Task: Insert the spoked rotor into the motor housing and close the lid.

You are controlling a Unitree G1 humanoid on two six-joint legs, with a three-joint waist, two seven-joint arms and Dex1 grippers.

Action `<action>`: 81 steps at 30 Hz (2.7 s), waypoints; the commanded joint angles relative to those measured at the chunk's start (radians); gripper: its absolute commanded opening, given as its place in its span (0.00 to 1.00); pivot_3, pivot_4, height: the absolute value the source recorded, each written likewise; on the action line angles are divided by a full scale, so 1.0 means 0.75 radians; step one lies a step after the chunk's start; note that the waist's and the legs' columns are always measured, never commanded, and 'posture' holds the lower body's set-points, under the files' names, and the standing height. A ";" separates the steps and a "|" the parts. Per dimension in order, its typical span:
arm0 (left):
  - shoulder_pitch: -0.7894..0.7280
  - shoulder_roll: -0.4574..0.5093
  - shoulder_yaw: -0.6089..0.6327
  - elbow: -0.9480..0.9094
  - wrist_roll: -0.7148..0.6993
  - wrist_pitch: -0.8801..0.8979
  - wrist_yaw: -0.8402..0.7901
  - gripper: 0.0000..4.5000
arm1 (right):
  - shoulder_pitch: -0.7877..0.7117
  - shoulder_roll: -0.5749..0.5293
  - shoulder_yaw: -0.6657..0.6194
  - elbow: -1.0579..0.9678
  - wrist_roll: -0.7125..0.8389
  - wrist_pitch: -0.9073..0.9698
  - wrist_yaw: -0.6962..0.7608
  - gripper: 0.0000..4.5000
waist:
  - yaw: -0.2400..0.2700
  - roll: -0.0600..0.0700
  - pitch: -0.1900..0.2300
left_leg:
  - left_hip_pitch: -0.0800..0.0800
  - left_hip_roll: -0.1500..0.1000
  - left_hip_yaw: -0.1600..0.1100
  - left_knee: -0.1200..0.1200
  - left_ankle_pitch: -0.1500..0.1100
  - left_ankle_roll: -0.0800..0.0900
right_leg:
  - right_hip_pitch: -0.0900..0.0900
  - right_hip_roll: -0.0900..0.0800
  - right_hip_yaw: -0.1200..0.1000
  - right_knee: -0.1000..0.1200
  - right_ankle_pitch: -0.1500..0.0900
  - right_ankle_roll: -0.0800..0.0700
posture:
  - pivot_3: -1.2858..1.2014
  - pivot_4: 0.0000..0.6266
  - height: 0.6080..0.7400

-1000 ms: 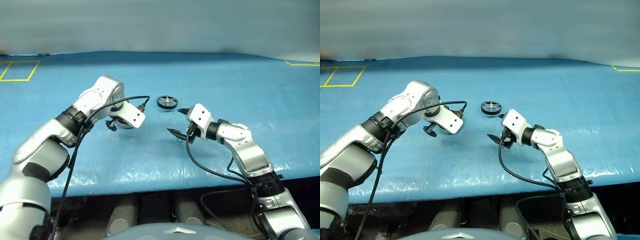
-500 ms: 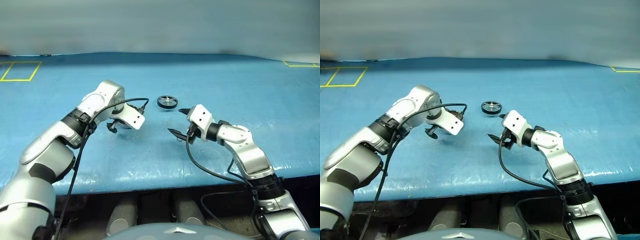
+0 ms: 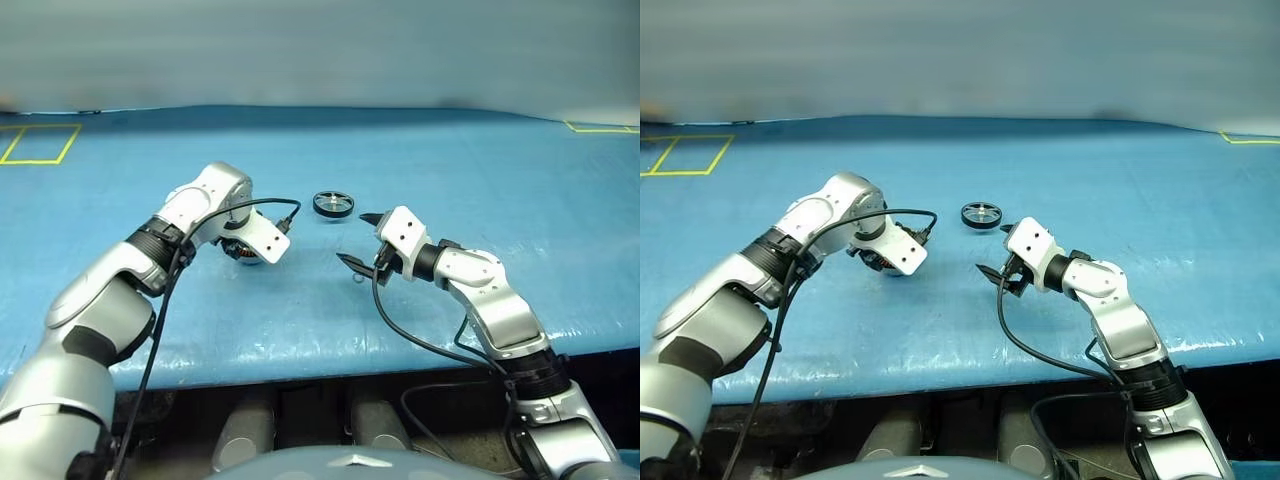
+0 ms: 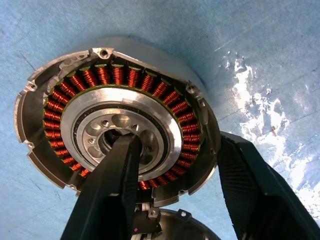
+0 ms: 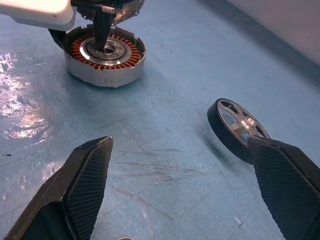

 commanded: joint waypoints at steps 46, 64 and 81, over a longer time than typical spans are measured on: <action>0.054 0.037 0.035 -0.365 -0.091 -0.831 0.207 0.42 | 0.149 -0.018 -0.152 -0.086 -0.029 -0.076 -0.162 1.00 | 0.021 0.000 0.000 | -0.004 -0.001 0.002 0.003 -0.001 0.002 | -0.002 -0.001 0.001 -0.001 0.001 0.001 | 0.52 0.24 1.00; 0.055 0.063 0.050 -0.339 -0.171 -0.950 0.179 0.93 | 0.133 0.003 -0.142 -0.060 -0.029 -0.096 -0.174 1.00 | 0.021 0.000 0.000 | -0.003 -0.001 0.002 0.003 -0.001 0.002 | -0.001 -0.001 0.001 -0.001 0.001 0.001 | 0.52 0.24 1.00; 0.506 0.461 0.503 -1.071 -0.930 0.096 -0.030 0.93 | 0.164 0.044 -0.145 -0.003 0.034 -0.094 -0.130 1.00 | 0.005 0.000 0.000 | 0.000 0.000 0.000 0.001 -0.001 0.002 | 0.001 -0.001 0.001 0.000 -0.001 -0.001 | 0.52 0.24 1.00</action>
